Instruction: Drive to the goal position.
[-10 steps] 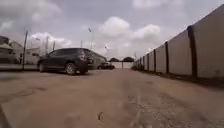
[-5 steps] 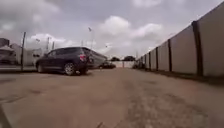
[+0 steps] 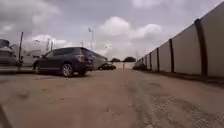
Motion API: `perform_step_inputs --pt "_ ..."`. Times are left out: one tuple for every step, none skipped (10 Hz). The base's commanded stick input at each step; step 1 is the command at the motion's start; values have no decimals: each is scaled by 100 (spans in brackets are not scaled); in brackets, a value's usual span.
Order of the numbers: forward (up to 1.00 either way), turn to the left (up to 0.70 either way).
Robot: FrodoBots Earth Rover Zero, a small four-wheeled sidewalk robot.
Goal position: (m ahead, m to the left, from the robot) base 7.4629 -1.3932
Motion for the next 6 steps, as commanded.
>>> perform_step_inputs --pt "70 0" --pt "70 0" --pt "70 -8" --pt "70 -30" --pt "70 -35" --pt "70 -35"
